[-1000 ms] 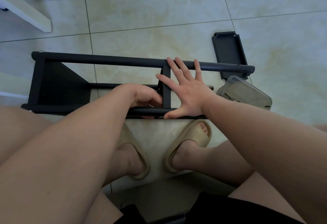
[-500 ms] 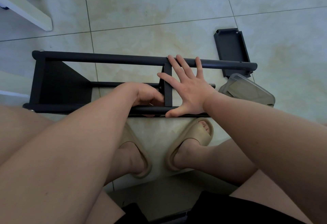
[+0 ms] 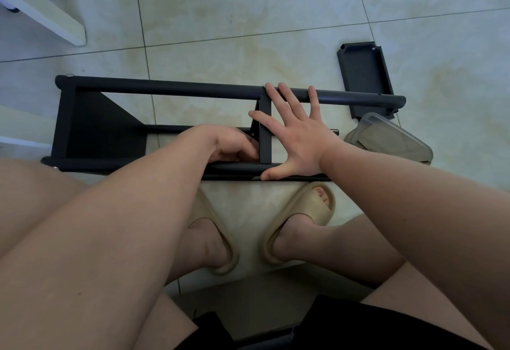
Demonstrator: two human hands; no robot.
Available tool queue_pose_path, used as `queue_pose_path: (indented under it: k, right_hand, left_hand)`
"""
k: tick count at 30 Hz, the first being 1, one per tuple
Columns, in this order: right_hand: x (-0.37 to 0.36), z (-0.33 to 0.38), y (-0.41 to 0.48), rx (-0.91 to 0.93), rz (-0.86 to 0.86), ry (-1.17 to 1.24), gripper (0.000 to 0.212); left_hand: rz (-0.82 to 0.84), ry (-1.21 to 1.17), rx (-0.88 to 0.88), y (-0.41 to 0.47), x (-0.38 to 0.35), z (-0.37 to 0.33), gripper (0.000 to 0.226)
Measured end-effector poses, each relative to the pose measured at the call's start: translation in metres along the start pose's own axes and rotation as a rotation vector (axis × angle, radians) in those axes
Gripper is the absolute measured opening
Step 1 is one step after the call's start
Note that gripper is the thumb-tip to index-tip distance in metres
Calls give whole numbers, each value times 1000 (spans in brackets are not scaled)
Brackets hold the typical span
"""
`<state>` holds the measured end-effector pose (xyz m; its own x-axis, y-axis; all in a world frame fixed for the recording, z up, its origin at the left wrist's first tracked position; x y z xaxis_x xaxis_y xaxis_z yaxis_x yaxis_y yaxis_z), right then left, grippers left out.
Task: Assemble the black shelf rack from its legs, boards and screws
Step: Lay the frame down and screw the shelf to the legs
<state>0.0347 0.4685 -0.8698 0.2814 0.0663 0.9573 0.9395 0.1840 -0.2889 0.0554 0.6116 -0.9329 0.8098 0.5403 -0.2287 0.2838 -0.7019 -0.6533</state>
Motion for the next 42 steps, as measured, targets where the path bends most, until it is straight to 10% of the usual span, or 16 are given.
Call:
queue_pose_path:
  k: [42]
  right_hand:
    - [2,0,-1,0,-5,9,120]
  left_hand:
    - [82,-145,13,2,-4,0,30]
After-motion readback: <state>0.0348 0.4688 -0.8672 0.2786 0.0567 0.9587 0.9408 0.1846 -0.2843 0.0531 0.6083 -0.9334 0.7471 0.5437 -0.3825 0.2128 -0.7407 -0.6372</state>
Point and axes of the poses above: each hand's wrist, its own y-axis towards the middle knuckle, its own x-axis out of the back of the hand, z = x × y, the point moved 5 cm from there along y, towards the middle knuckle, and after that the axes turned 15 degrees about -x, right-handed, at the moved point
